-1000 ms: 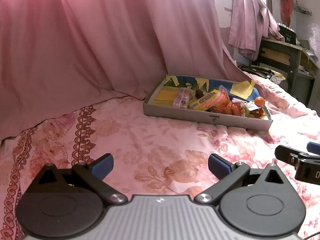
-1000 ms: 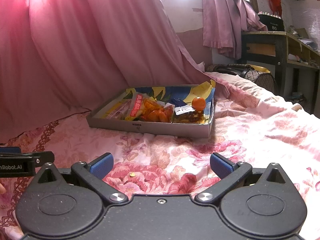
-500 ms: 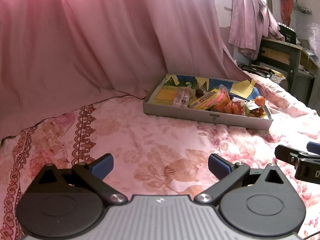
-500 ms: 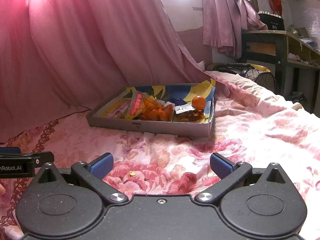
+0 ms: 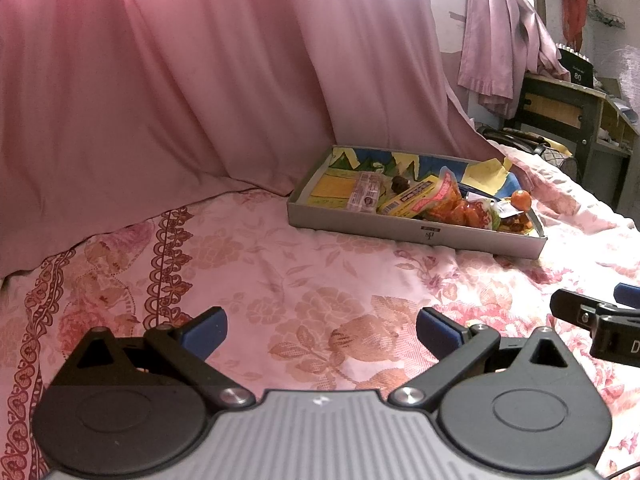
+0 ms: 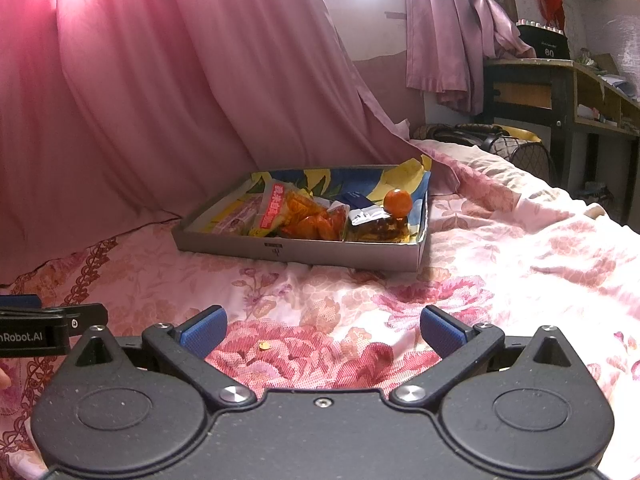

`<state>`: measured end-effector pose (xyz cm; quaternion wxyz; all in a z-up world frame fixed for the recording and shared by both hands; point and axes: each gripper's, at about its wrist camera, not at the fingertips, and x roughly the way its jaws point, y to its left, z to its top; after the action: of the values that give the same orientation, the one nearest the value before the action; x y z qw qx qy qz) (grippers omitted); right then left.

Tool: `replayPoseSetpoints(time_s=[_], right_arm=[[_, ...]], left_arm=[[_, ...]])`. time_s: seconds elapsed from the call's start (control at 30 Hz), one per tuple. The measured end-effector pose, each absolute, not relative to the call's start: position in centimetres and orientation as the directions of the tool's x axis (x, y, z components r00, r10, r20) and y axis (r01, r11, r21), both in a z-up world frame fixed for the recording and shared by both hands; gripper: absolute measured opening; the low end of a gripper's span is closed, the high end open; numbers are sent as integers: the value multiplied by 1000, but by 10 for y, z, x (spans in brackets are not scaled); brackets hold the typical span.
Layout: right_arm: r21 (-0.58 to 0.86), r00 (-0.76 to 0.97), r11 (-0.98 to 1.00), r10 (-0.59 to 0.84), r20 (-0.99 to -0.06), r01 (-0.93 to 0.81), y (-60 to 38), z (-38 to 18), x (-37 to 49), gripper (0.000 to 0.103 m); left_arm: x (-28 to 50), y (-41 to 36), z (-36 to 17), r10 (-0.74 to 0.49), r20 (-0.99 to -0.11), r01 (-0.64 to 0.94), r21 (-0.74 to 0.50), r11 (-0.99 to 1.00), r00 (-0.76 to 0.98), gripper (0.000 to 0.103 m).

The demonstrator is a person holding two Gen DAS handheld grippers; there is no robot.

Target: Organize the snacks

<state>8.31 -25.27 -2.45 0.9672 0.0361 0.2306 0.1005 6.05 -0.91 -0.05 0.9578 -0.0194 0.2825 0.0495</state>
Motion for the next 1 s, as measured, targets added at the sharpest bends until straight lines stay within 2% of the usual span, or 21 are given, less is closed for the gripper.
replayPoseSetpoints(time_s=[1.0], right_arm=[[116, 871, 977, 211, -443, -177, -252, -26, 84, 102]], left_arm=[[59, -8, -4, 83, -548, -110, -17, 994, 832, 103]])
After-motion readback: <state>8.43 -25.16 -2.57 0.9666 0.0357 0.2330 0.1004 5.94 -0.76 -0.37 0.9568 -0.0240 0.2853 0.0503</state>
